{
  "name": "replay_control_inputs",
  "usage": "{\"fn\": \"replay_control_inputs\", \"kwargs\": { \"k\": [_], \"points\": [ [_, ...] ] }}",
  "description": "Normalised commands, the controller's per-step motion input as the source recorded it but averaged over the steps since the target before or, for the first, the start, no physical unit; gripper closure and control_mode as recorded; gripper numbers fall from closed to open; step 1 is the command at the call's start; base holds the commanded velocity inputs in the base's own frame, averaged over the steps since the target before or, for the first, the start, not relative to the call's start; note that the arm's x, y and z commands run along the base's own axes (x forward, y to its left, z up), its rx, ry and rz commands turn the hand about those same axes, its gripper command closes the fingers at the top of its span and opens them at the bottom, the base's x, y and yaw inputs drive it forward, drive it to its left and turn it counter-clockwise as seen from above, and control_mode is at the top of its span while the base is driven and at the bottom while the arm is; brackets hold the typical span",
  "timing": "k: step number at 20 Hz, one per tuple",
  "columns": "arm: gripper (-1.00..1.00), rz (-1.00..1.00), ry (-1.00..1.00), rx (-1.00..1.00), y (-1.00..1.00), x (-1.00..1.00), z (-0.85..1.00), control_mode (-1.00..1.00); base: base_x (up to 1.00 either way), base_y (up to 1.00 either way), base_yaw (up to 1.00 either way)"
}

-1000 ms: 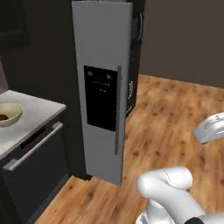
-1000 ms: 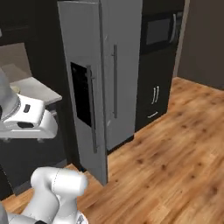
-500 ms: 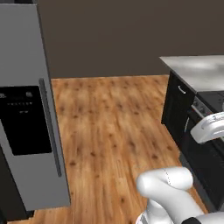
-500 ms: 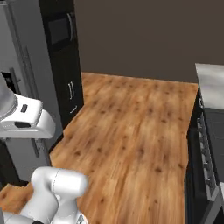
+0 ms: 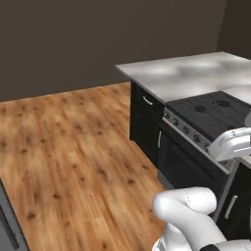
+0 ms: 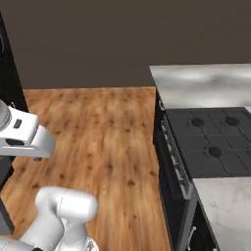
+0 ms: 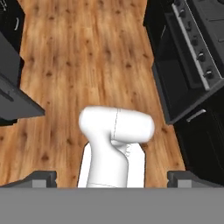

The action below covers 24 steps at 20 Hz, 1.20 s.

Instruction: Take the bell pepper, bell pepper, and orange from the freezer and place them in the bowl on the counter.

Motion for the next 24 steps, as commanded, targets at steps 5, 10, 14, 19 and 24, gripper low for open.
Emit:
{"fn": "replay_control_inputs", "kwargs": {
  "k": [5, 10, 14, 19, 24],
  "points": [
    [-1.0, 0.0, 0.0, 0.0, 0.0, 0.0, 0.0, 1.0, 0.92, -0.36, 0.02],
    [-1.0, 0.0, 0.0, 0.0, 0.0, 0.0, 0.0, 1.0, 1.0, 0.03, 0.13],
    [-1.0, 0.0, 0.0, 0.0, 0.0, 0.0, 0.0, 1.0, 0.97, 0.56, 0.23],
    [-1.0, 0.0, 0.0, 0.0, 0.0, 0.0, 0.0, 1.0, 0.87, 0.45, 0.52],
    [-1.0, 0.0, 0.0, 0.0, 0.0, 0.0, 0.0, 1.0, 0.32, 0.21, 0.78]
  ]
}}
